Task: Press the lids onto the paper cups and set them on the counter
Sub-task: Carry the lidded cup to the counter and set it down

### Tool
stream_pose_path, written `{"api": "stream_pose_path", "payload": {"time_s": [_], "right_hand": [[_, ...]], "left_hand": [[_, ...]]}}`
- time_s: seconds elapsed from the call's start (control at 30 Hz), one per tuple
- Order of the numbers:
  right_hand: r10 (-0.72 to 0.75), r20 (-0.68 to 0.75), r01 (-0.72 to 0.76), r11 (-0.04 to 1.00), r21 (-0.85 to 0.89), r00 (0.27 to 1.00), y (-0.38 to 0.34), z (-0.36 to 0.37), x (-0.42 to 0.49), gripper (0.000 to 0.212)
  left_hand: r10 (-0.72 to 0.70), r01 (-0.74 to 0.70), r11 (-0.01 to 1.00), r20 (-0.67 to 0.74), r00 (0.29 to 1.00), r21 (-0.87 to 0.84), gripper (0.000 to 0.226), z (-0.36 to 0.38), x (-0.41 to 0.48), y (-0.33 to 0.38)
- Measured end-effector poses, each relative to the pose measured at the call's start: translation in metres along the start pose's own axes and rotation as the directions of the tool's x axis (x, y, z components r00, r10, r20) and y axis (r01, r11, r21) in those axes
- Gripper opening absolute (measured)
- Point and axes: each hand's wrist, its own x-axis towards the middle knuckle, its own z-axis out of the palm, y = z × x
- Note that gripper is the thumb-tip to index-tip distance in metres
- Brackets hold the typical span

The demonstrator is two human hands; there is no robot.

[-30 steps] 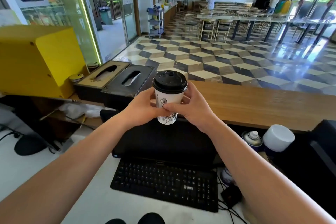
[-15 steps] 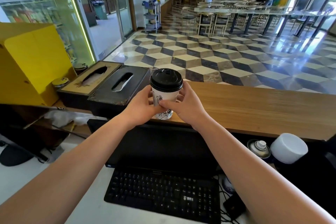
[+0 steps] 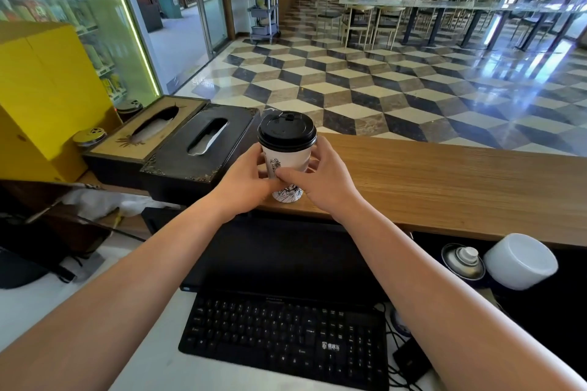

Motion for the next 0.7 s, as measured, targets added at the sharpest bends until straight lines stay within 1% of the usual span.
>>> {"api": "stream_pose_path", "payload": {"time_s": [0.1,0.2,0.37,0.47,0.6,0.7], "right_hand": [[0.007,-0.014,-0.007,1.0,0.005,1.0,-0.001,0.001,-0.001,0.077],[0.021,-0.024,-0.021,1.0,0.015,0.999,-0.004,0.001,-0.005,0.082],[0.056,-0.024,-0.056,0.998,0.005,0.998,-0.009,-0.002,-0.021,0.089],[0.084,-0.069,-0.087,0.996,-0.035,0.994,-0.013,-0.005,-0.035,0.084],[0.082,-0.179,-0.102,0.989,-0.103,0.98,-0.021,-0.009,-0.057,0.073],[0.091,-0.212,-0.118,0.986,-0.121,0.973,-0.027,-0.009,-0.077,0.07]], "left_hand": [[0.001,-0.001,1.0,-0.001,1.0,-0.018,0.056,0.002,-0.004,0.003],[-0.002,0.001,1.0,-0.017,1.0,-0.026,0.053,0.005,-0.009,0.004],[-0.015,0.015,1.0,-0.054,0.998,0.007,0.061,0.003,-0.019,0.007],[-0.055,0.06,0.996,-0.081,0.995,0.059,0.07,0.0,-0.031,0.012],[-0.109,0.122,0.985,-0.11,0.988,0.119,0.067,-0.001,-0.055,0.019],[-0.121,0.136,0.979,-0.104,0.987,0.154,0.07,-0.003,-0.074,0.023]]}}
